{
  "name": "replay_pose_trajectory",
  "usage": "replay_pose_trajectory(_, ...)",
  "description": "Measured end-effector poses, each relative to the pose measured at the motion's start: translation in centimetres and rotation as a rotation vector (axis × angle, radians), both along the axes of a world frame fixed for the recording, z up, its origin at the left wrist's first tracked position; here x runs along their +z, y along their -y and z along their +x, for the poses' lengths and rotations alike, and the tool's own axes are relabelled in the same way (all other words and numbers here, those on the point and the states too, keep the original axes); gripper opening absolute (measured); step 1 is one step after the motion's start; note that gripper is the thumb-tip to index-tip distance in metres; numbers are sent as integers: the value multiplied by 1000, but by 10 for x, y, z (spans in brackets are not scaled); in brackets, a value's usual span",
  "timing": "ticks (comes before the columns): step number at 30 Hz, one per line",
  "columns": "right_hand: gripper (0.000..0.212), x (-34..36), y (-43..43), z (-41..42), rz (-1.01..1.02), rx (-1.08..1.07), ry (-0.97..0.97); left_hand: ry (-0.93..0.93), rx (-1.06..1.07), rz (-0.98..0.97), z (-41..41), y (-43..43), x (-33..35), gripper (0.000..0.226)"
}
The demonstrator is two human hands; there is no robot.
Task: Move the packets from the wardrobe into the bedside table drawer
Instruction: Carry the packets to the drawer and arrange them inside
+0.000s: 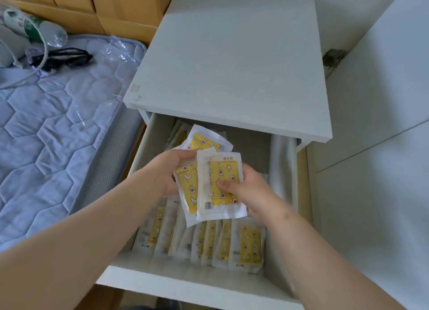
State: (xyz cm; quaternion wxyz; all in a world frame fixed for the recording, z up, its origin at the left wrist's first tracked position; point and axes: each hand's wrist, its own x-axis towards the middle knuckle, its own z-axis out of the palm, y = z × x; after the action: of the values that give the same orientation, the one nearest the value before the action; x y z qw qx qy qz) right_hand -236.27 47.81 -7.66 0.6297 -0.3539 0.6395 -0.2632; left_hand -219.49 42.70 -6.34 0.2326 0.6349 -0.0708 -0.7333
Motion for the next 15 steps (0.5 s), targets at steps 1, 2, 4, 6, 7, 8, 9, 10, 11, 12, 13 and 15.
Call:
replay_pose_trajectory(1, 28, -10, 9, -2, -4, 30, -13, 17, 4, -25, 0, 7, -10, 32)
replay_pose_trajectory(2, 26, -19, 17, -4, -9, 56, -23, 21, 8, -50, -1, 14, -19, 30)
replay_pose_trajectory(4, 23, -36, 33, -8, -24, 80, -33, 22, 33, -106, -1, 28, -37, 28)
replay_pose_trajectory(6, 18, -52, 48, -14, -36, 46, -39, 27, 74, -173, -2, 41, -53, 28)
replay_pose_trajectory(7, 15, -59, 55, -17, -38, 3, -32, 23, 85, -211, -2, 47, -59, 29)
replay_pose_trajectory(8, 13, -66, 62, -20, -38, -46, -15, 23, 96, -250, -2, 52, -65, 31)
replay_pose_trajectory(9, 11, -72, 68, -22, -38, -87, 10, 27, 109, -286, -1, 57, -71, 34)
replay_pose_trajectory(10, 11, -77, 73, -23, -40, -122, 45, 30, 123, -315, 1, 61, -77, 37)
replay_pose_trajectory(11, 11, -83, 77, -25, -40, -162, 89, 32, 137, -337, 3, 64, -83, 41)
replay_pose_trajectory(12, 11, -89, 82, -25, -37, -217, 143, 38, 151, -353, 6, 67, -88, 45)
replay_pose_trajectory(13, 10, -96, 88, -25, -29, -286, 203, 50, 163, -365, 9, 69, -93, 47)
replay_pose_trajectory(15, 9, -108, 99, -24, -40, -436, 288, 82, 166, -389, 13, 72, -101, 50)
